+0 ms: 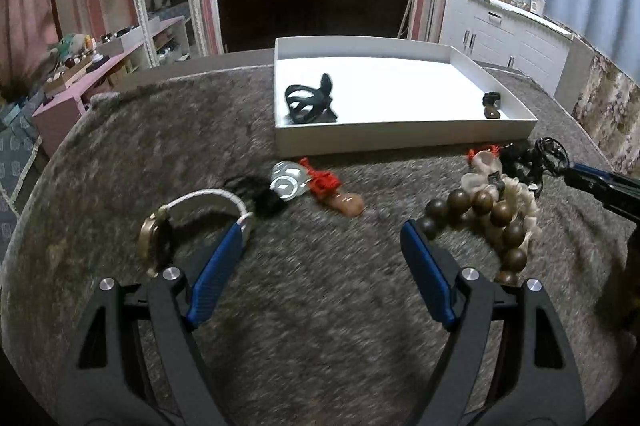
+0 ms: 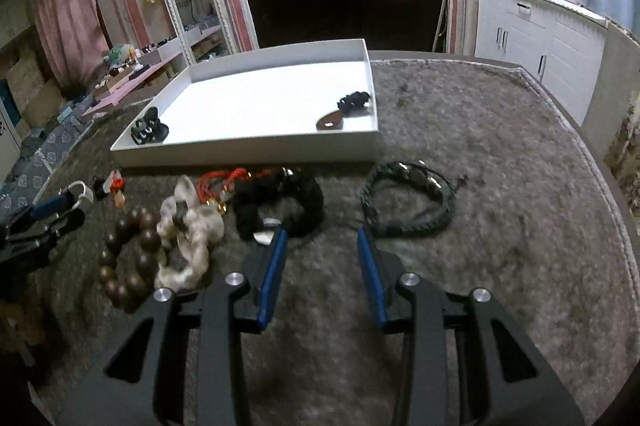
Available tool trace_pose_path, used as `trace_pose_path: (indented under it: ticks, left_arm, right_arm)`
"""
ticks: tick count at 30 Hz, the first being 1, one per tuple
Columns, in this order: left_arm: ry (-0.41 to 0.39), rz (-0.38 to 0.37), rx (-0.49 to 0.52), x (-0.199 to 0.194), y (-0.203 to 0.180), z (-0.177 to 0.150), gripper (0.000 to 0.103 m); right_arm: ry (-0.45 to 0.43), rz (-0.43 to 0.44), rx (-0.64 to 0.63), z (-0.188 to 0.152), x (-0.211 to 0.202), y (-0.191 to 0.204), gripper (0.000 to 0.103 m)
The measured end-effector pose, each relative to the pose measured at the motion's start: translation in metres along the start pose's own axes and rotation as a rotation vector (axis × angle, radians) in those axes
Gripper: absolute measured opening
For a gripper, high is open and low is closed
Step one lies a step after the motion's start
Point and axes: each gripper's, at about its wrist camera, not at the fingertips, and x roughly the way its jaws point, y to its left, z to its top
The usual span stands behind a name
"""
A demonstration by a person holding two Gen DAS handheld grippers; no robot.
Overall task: Organize jewelry
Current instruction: 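Move both open tools back to the jewelry on the table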
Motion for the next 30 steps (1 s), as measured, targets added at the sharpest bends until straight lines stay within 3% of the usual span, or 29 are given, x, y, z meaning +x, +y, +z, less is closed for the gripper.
trace_pose_path:
  ticks: [3, 11, 21, 26, 30]
  left_arm:
    - [0.014, -0.010, -0.001, 0.001, -0.002, -0.003, 0.081]
    - [0.054, -0.053, 0.007, 0.016, -0.032, 0.000, 0.080]
    - [0.106, -0.067, 0.029, 0.036, -0.050, -0.003, 0.065]
    - [0.130, -0.057, 0.042, 0.044, -0.053, -0.002, 0.059]
    - [0.129, -0.055, 0.048, 0.045, -0.054, -0.001, 0.058]
  right_arm:
    - [0.005, 0.022, 0.025, -0.003, -0.002, -0.003, 0.037]
    - [0.005, 0.099, -0.004, -0.002, 0.007, 0.042, 0.037]
    - [0.061, 0.102, -0.016, -0.011, 0.030, 0.065, 0.035]
    - [0.081, 0.102, -0.027, -0.012, 0.037, 0.069, 0.023]
    - [0.085, 0.106, -0.029, -0.013, 0.038, 0.070, 0.021]
